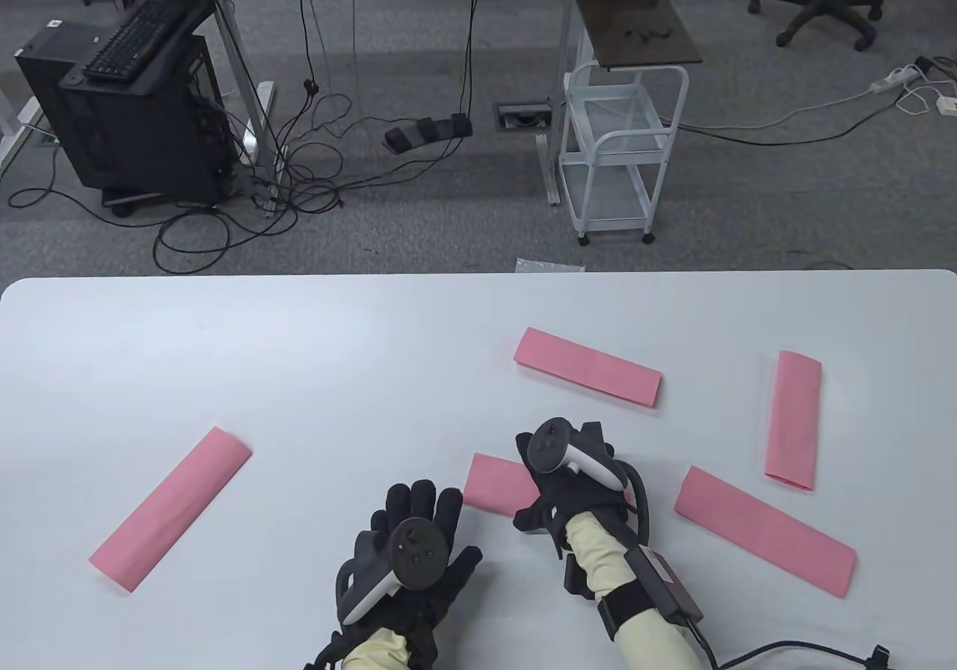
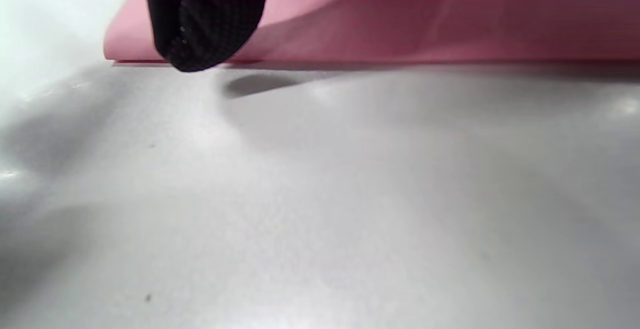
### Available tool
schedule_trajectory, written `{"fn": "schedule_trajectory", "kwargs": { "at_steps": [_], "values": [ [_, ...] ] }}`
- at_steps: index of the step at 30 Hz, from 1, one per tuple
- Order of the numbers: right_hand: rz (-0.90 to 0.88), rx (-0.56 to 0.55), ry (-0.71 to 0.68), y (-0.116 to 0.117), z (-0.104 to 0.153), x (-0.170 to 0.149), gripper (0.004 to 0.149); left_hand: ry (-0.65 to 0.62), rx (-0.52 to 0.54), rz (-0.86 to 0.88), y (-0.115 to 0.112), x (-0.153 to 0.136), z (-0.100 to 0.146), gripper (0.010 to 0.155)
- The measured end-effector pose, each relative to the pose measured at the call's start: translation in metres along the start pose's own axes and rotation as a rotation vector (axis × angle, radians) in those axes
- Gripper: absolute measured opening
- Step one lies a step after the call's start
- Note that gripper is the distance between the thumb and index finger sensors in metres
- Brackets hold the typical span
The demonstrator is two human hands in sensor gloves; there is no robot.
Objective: Unfold complexly folded papers and stack
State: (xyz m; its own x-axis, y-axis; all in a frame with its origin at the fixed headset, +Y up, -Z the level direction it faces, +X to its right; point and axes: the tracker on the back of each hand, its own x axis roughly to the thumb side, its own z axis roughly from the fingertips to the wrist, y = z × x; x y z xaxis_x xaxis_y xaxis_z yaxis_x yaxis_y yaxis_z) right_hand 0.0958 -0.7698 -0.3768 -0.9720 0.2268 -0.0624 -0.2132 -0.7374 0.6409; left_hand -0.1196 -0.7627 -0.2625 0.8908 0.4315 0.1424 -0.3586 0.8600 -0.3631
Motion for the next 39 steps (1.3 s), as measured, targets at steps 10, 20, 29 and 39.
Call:
{"fn": "schedule_trajectory", "kwargs": {
  "at_steps": [10,20,29,39],
  "values": [
    [0.048,-0.055,-0.026,0.003,-0.003,0.011,0.094,-0.003,-0.001,0.009,0.000,-0.001,0.000,0.073],
    [0.025,-0.238,-0.161,0.006,0.007,0.012,0.088,-0.005,-0.007,0.011,-0.001,-0.001,0.000,0.073],
    [-0.134,-0.346,-0.307,-0.005,0.031,-0.002,0.066,-0.001,-0.024,0.028,-0.002,-0.002,0.000,0.073],
    [-0.604,-0.227,-0.647,-0.014,0.073,-0.032,0.035,0.011,0.041,0.187,0.014,-0.019,-0.004,0.072]
  ]
}}
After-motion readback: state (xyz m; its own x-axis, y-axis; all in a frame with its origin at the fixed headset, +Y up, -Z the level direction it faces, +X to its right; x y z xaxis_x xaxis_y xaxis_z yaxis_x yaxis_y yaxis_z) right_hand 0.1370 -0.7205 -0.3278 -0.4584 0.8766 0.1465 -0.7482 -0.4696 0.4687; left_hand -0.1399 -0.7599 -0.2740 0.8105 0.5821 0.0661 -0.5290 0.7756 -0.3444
